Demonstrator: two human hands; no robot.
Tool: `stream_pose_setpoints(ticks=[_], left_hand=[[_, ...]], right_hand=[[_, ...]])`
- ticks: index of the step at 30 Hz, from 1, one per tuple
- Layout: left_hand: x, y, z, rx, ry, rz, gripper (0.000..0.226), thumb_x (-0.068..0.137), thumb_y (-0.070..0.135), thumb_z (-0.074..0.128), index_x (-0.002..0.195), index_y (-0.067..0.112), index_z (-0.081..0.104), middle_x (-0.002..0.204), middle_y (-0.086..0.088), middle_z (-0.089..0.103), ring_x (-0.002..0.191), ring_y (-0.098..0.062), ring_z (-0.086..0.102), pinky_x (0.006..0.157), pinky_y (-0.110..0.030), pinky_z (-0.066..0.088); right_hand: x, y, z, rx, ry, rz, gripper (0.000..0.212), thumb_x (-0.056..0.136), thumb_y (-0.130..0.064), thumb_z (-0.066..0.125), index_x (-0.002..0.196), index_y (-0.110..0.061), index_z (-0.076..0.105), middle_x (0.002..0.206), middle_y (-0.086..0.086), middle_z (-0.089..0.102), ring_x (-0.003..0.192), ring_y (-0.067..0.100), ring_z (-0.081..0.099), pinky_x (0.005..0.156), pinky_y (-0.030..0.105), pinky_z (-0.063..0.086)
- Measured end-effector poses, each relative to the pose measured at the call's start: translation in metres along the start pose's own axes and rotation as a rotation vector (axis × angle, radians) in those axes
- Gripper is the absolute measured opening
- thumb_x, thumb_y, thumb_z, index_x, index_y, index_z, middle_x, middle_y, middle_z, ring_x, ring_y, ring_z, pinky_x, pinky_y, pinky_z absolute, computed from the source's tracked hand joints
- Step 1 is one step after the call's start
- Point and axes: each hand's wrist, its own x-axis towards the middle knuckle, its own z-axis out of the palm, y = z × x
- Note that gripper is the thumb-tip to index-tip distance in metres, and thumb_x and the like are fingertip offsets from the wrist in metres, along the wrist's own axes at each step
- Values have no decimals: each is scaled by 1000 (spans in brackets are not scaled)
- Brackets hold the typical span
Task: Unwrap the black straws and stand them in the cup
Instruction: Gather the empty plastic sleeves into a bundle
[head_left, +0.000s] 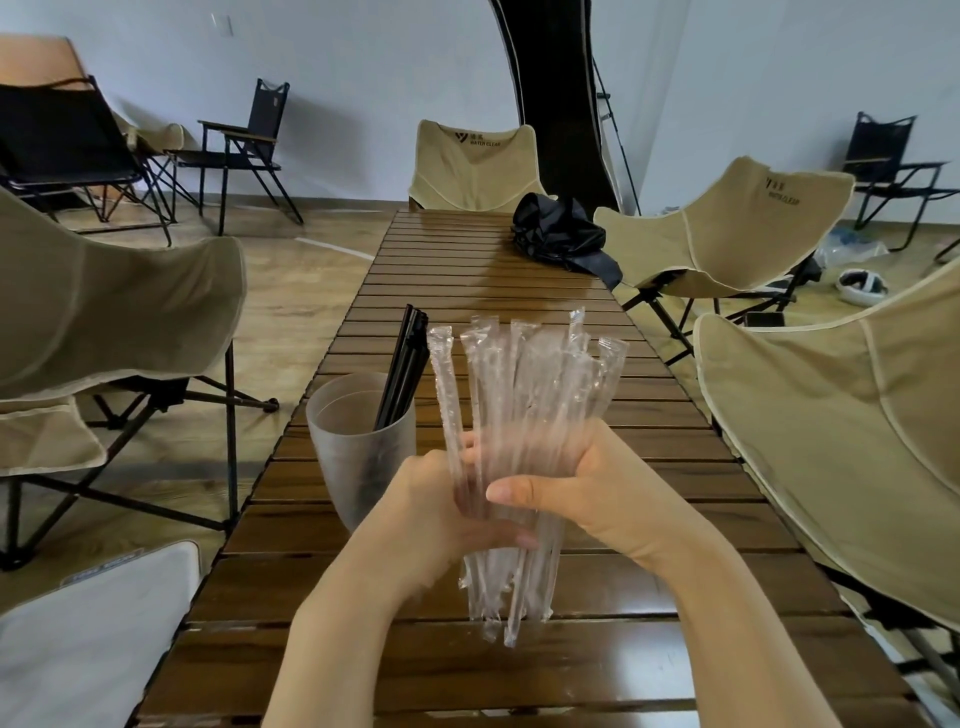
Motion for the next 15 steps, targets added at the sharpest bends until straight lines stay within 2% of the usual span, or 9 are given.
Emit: stream_pose_setpoints(ticks=[2, 5, 8, 15], left_hand=[[-1, 0, -1, -1, 20, -37, 46, 65, 34, 83, 108, 35, 67, 96, 14, 71, 90, 1, 65, 84, -27, 56], [-3, -1, -4, -5, 14, -75, 36, 64, 36, 84, 97, 37, 70, 86, 13, 72, 81, -2, 67, 78, -28, 57], [-3, -1, -6, -16, -8, -104, 31, 64, 37, 84, 93, 36, 73, 84, 13, 73, 80, -2, 67, 78, -28, 57], [-4, 1, -6, 3, -26, -146, 25, 65, 38, 82, 89, 33, 74, 83, 10, 73, 82, -5, 68, 80, -33, 56]], right_hand=[[-1, 1, -1, 2, 0, 1, 32, 84, -14, 70, 115, -20, 69, 110, -3, 72, 109, 10, 64, 96, 28, 50], [-3, 2, -5, -3, -9, 32, 35, 84, -14, 69, 117, -23, 68, 109, -4, 72, 108, 11, 65, 98, 35, 50], [-7, 3, -9, -30, -53, 84, 34, 85, -10, 68, 118, -19, 67, 110, -1, 72, 108, 12, 65, 102, 40, 46], [-8, 4, -11, -81, -98, 141, 33, 88, -5, 64, 117, -19, 68, 108, -2, 72, 107, 11, 65, 102, 39, 46]])
